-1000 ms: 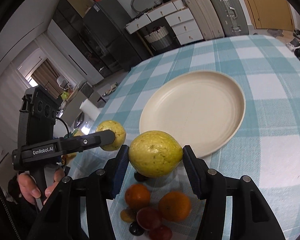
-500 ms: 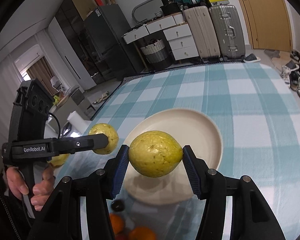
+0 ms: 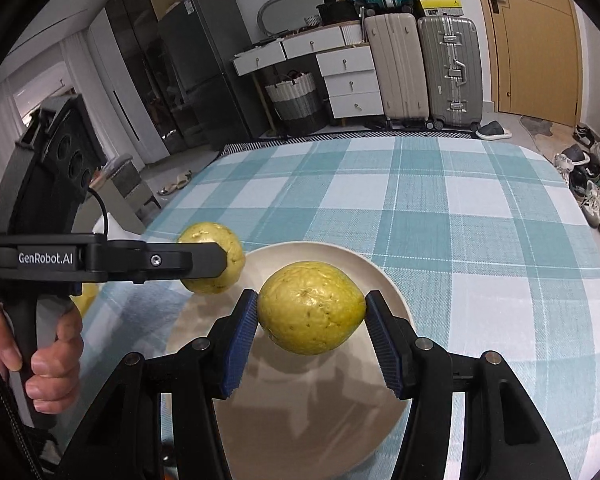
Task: Organize fruits
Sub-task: 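Carry both fruits onto the cream plate and open both grippers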
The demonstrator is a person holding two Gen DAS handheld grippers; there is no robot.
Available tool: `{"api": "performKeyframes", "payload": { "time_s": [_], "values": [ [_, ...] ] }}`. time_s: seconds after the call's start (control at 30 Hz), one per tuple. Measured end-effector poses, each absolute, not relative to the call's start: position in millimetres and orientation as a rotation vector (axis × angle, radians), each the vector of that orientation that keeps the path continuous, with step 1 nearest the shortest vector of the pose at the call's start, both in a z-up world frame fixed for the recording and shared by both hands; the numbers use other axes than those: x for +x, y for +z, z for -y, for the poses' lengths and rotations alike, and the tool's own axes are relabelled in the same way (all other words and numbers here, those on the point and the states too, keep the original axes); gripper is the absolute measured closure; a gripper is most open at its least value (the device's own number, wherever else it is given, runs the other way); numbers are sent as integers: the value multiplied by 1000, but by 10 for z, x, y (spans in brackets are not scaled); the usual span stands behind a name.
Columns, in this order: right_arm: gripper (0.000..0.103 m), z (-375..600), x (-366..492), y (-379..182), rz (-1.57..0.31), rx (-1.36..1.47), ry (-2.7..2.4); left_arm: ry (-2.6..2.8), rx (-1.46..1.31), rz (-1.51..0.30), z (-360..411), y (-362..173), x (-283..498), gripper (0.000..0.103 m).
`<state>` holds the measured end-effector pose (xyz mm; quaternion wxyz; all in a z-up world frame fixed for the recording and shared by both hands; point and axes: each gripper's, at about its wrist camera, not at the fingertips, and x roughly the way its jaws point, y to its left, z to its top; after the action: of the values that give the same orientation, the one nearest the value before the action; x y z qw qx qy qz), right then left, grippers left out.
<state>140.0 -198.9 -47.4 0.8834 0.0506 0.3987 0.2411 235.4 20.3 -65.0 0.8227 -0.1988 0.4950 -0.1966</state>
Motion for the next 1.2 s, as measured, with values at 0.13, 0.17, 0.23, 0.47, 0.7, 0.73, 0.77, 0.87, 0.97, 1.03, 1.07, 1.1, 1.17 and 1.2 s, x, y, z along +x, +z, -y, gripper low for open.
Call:
{"api": "performKeyframes", "payload": {
  "time_s": [0.13,0.17,0.23,0.47,0.7,0.73,0.77,0.87,0.97,1.03,1.07,1.1,1.17,1.2],
  "values": [
    [47,1936,1497,-542,-830,83,496,-415,-430,-1071,-169,-749,2465,52],
    [47,1927,1512,-555,-830,79,496,-415,-433,-1074,-161,-768,2486,52],
    [47,1917,1557,-589,-836,75,496,-416,-437,-1085,-143,-816,2540,52],
    [47,1857,1638,-676,-842,48,496,-425,-453,-1110,-89,-903,2646,52],
    [45,1873,1679,-704,-844,80,501,-425,-501,-1097,-140,-852,2673,49],
    [40,1898,1664,-680,-833,97,507,-435,-499,-1092,-135,-820,2658,45],
    [37,1915,1643,-656,-820,106,507,-435,-494,-1088,-141,-792,2645,42],
    [31,1953,1560,-573,-781,101,495,-417,-470,-1062,-150,-689,2570,42],
    [28,2010,1478,-509,-764,109,480,-397,-472,-1052,-188,-623,2474,42],
    [25,2054,1405,-472,-757,120,471,-377,-460,-1045,-207,-583,2380,41],
    [25,2070,1370,-453,-752,122,468,-364,-447,-1042,-217,-565,2337,38],
    [25,2088,1316,-426,-747,119,462,-350,-428,-1033,-219,-541,2269,35],
    [21,2110,1243,-392,-738,116,450,-316,-399,-1017,-240,-500,2159,35],
    [18,2128,1190,-363,-730,118,446,-303,-383,-1004,-244,-473,2093,35]
  ]
}}
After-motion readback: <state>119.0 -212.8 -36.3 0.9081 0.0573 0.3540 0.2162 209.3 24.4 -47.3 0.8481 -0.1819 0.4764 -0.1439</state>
